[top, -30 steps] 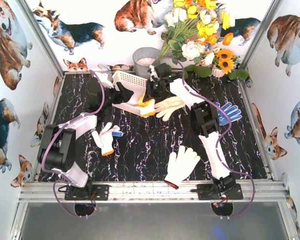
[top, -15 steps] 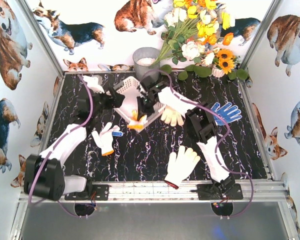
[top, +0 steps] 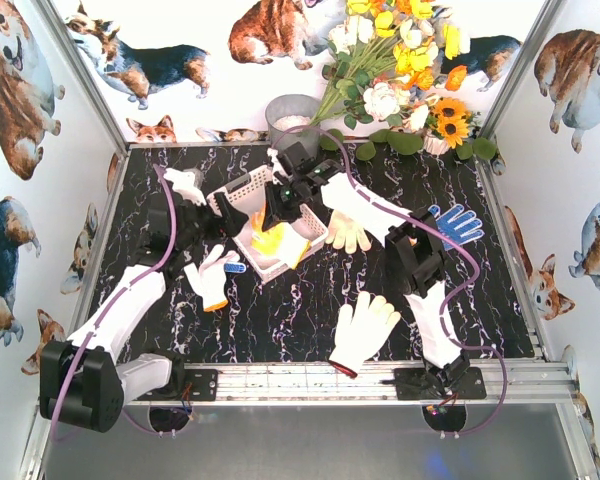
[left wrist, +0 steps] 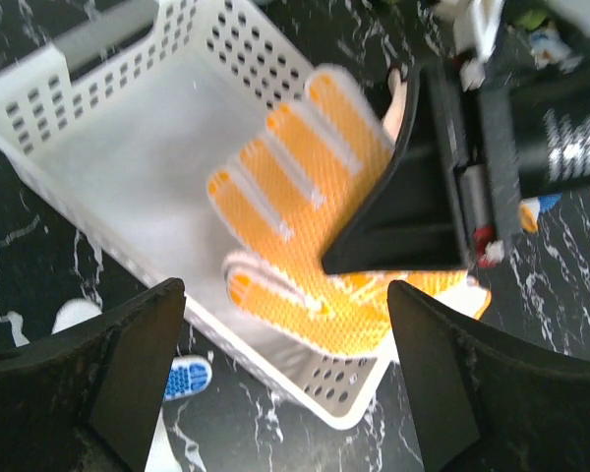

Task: Put the gloves into the storage basket
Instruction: Adjust the bin at the center of the board, then place the glove in the bin.

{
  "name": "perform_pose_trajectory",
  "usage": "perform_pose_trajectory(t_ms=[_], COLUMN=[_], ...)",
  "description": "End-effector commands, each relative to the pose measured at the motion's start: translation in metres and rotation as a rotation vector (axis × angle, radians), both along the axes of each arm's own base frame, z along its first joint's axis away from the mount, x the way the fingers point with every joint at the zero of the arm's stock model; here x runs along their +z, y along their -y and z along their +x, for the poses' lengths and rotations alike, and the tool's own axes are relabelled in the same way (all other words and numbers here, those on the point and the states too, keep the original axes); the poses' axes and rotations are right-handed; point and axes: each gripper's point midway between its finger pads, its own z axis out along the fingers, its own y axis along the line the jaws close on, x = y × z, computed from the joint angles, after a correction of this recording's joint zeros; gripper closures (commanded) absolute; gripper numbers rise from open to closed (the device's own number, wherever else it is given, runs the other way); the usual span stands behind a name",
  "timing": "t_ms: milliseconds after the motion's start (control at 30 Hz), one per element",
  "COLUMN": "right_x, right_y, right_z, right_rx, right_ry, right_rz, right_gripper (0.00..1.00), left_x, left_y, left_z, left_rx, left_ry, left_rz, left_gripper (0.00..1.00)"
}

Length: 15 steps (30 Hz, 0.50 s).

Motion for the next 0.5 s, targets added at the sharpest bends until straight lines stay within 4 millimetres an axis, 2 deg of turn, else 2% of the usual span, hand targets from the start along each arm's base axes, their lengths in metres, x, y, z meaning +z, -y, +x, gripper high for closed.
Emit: perform_pose_trajectory(t_ms=[0,300,367,467], right_x=[0.032,0.040,0.033,0.013], right_y=[-0.018,-0.027,-0.028,-0.029], right_z=[0.022,0.044,0.052,0.063], right_rx=[0.079,0.049,0.032,0.004], right_ry=[0.088,0.096,0.093,0.071], right_rz=[0.178,0.274,0.286,0.299], right_gripper=[0.95,0.95,0.95,0.95], left_x=[-0.009,-0.005,-0.006,-0.008], left_y=[0.001,0.000,0.000,0.000], left_z=[-0.012,-0.009,-0.008,-0.008], left_rx=[-0.019,-0.018,-0.016,-0.018], left_ry=[-0.050,-0.041,-0.041,-0.046], left_rz=[-0.023,-0.014,-0.016,-0.014], left_gripper=[0.22,0.22,0.22,0.22])
